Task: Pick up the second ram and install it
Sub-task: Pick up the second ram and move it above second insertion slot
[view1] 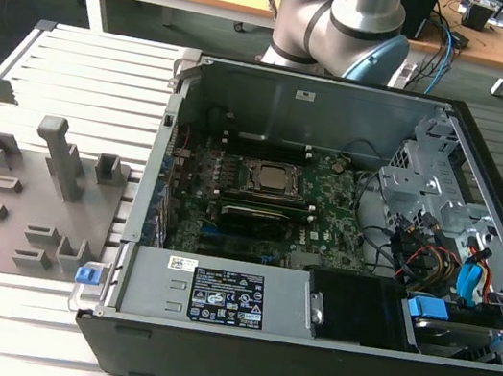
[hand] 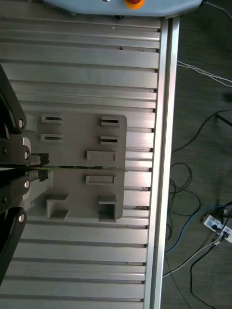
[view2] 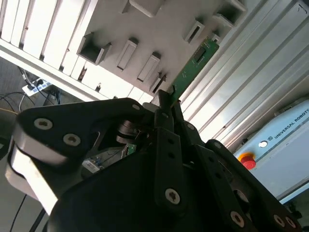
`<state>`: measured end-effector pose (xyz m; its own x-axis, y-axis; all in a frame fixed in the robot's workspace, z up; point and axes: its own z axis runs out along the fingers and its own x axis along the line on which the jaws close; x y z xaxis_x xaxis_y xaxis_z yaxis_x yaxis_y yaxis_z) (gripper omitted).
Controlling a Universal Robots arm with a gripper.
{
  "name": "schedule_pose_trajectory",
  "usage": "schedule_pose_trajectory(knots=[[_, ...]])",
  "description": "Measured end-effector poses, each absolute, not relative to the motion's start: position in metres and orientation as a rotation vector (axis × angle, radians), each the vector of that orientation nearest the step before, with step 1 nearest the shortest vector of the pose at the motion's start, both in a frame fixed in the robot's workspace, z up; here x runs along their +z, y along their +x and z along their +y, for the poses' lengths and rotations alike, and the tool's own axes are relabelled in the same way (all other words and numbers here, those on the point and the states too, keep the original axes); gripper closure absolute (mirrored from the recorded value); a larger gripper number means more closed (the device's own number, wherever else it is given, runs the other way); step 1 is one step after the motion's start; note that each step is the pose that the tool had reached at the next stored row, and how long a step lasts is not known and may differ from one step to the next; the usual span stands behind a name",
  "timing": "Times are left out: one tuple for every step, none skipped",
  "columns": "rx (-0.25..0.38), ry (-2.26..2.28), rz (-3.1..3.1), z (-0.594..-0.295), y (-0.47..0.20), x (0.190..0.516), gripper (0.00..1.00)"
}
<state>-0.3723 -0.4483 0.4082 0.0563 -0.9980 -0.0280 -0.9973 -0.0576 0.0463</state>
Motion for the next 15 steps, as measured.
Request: schedule_pose_trajectory(knots=[[-0.082, 2.273, -2.147, -0.448, -0.372, 0.412, 0.86], [-0.083, 2.273, -2.148, -0.448, -0.372, 0.412, 0.86], [-0.083, 2.273, -2.148, -0.448, -0.372, 0.412, 0.86], [-0.083, 2.273, -2.147, -0.448, -0.372, 0.412, 0.86], [-0.083, 2.273, -2.147, -0.448, -0.372, 0.412, 0.86], [-0.083, 2.273, -2.147, -0.448, -0.372, 0.412, 0.86], [-0.083, 2.273, -2.147, -0.448, -0.369, 0.412, 0.86], [-0.083, 2.273, -2.147, -0.448, -0.364, 0.412, 0.86], [-0.083, 2.273, -2.147, -0.448, -0.358, 0.412, 0.86], [-0.083, 2.273, -2.147, -0.448, -0.353, 0.412, 0.86], [-0.083, 2.273, -2.147, -0.448, -0.348, 0.412, 0.86], [-0.083, 2.273, -2.147, -0.448, -0.346, 0.412, 0.86], [-0.083, 2.273, -2.147, -0.448, -0.341, 0.412, 0.86], [-0.083, 2.273, -2.148, -0.448, -0.336, 0.412, 0.86], [-0.083, 2.273, -2.147, -0.448, -0.330, 0.412, 0.86]])
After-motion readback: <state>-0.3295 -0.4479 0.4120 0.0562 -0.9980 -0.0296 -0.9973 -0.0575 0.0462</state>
